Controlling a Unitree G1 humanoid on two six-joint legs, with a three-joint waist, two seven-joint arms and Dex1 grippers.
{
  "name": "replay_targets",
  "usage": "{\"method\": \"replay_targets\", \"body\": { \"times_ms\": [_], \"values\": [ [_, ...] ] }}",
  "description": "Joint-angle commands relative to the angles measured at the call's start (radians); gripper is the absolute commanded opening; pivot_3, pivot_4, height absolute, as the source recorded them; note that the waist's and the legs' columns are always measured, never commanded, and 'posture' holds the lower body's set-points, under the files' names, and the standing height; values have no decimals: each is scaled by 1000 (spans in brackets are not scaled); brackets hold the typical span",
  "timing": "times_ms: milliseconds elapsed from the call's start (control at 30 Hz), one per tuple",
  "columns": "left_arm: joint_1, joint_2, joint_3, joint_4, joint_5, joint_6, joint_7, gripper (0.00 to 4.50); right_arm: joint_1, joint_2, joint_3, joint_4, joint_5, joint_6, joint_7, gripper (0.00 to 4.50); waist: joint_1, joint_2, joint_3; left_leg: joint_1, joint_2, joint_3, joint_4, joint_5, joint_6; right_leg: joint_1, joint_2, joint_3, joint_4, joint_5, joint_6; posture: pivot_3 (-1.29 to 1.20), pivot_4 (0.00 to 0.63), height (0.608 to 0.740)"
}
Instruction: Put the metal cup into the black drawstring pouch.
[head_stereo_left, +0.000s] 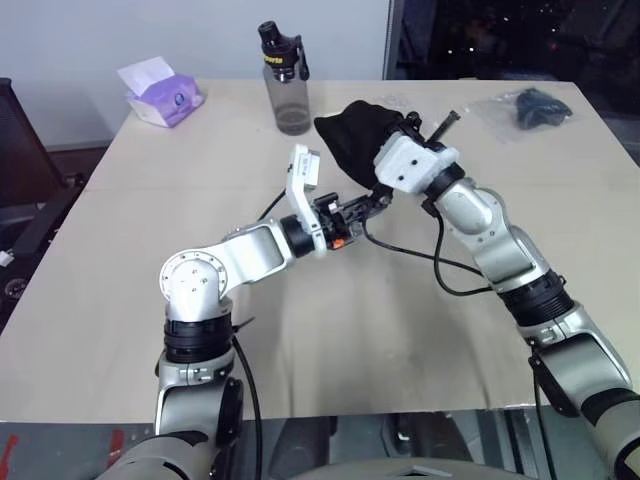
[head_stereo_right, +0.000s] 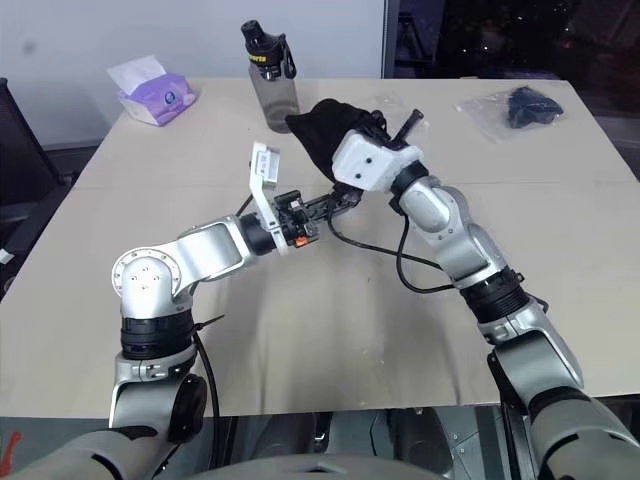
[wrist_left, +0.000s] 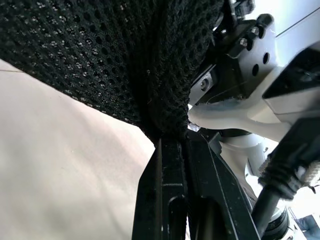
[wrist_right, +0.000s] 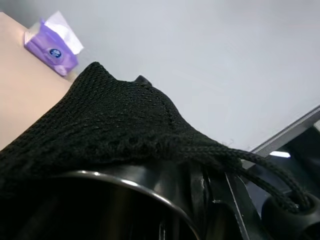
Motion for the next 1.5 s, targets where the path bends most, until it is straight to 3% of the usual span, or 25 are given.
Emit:
{"method": "replay_targets", "body": {
  "times_ms": [33,200,233,333,433,633,1033,1500],
  "values": [
    [-56,-22,51,-84,-77,-95,-102,0,119,89,12,-23,155,125,140,30,0,0,0,0,0,-1,0,0,0,0,0,0,0,0,0,0,150,740],
    [-26,-6,48,-67,-11,-116,-131,0,171,150,-63,-125,320,319,221,30,-1,0,0,0,0,-3,0,0,0,0,0,1,0,0,0,0,150,740],
    [-24,-7,49,-64,-5,-121,-134,0,180,140,-61,-143,334,346,248,710,-1,0,0,0,0,-3,0,0,0,0,0,1,1,0,0,0,150,740],
    [-23,-9,47,-61,4,-134,-139,0,197,138,-73,-170,340,357,258,1846,-4,1,0,1,0,-2,0,0,1,1,0,-1,1,0,0,0,150,740],
    [-17,-9,45,-50,18,-141,-136,0,215,143,-98,-212,412,443,300,3281,-1,2,1,1,0,-1,0,0,1,0,1,-1,2,0,0,0,150,740],
    [18,-6,48,-34,47,-146,-142,0,229,114,-170,-289,521,587,337,3281,0,2,1,0,-1,-2,1,0,1,0,0,0,1,0,0,0,150,740],
    [43,32,58,-18,82,-141,-171,0,284,80,-259,-320,613,664,314,3281,-1,2,1,0,0,-1,0,0,1,0,0,-1,1,0,0,0,150,740],
    [68,18,78,-40,-50,-151,-156,0,276,16,-181,-230,438,535,250,3281,-1,2,1,0,0,-1,0,0,1,0,0,-1,1,0,0,0,150,740]
  ]
}}
